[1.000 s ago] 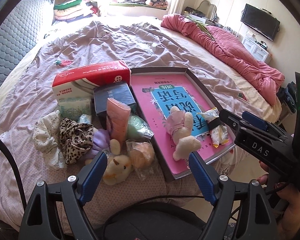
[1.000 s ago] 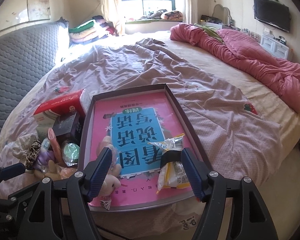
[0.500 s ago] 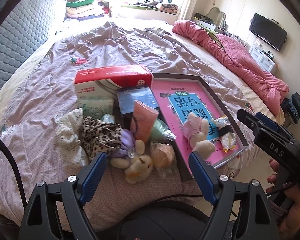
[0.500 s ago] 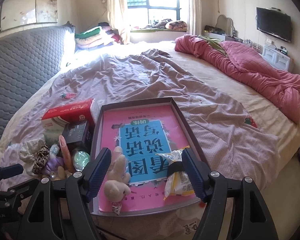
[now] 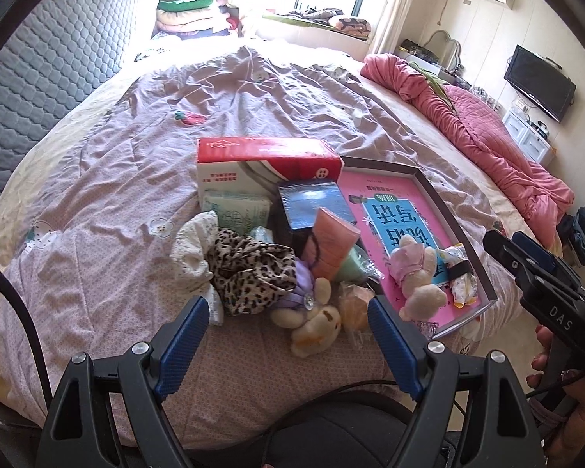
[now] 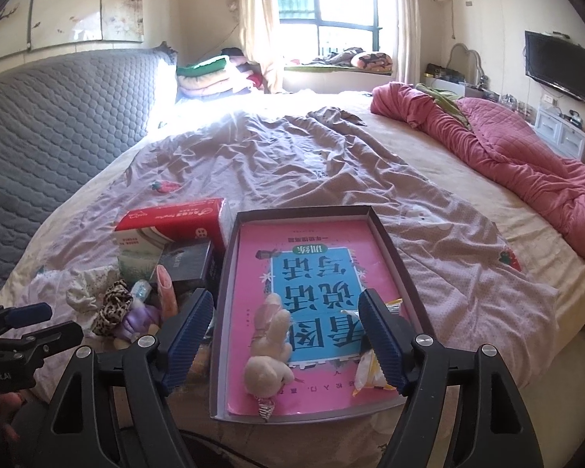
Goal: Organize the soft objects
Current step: 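Withdraw both tools from the tray back toward the pile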
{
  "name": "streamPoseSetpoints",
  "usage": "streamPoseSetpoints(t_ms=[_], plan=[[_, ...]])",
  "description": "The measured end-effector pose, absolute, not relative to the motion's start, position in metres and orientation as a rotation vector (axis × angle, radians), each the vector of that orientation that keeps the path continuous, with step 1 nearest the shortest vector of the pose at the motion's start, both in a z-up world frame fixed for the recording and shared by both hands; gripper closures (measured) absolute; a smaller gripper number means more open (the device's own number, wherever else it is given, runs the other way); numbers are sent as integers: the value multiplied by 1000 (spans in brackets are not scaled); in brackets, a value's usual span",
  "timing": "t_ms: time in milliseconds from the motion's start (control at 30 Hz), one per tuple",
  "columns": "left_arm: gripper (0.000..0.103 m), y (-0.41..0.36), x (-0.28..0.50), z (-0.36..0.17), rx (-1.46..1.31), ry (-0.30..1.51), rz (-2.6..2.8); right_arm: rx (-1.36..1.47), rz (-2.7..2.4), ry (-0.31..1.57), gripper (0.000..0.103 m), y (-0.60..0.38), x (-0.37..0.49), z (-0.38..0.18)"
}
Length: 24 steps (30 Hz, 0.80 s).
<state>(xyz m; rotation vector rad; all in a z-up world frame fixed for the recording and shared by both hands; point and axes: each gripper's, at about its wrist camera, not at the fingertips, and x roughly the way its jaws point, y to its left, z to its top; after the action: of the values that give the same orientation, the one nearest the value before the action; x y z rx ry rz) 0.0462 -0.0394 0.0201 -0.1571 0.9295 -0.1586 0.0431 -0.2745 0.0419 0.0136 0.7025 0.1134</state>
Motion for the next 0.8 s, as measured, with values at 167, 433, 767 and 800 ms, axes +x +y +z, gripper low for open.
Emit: streamPoseSetpoints(t_ms=[167,433,767,800], plan=[[20,-25,45,21,-180,924,-133,-12,157,702,25,-262,41,43],[20,-3,42,15,-209,935,-99,-54,222,719,25,-244,37,39],[20,12,39,3,-235,961,-70,-101,285,789,25,-229,39,24],[20,14,39,2,-245,962,-69,-103,289,797,25,-228,40,22]])
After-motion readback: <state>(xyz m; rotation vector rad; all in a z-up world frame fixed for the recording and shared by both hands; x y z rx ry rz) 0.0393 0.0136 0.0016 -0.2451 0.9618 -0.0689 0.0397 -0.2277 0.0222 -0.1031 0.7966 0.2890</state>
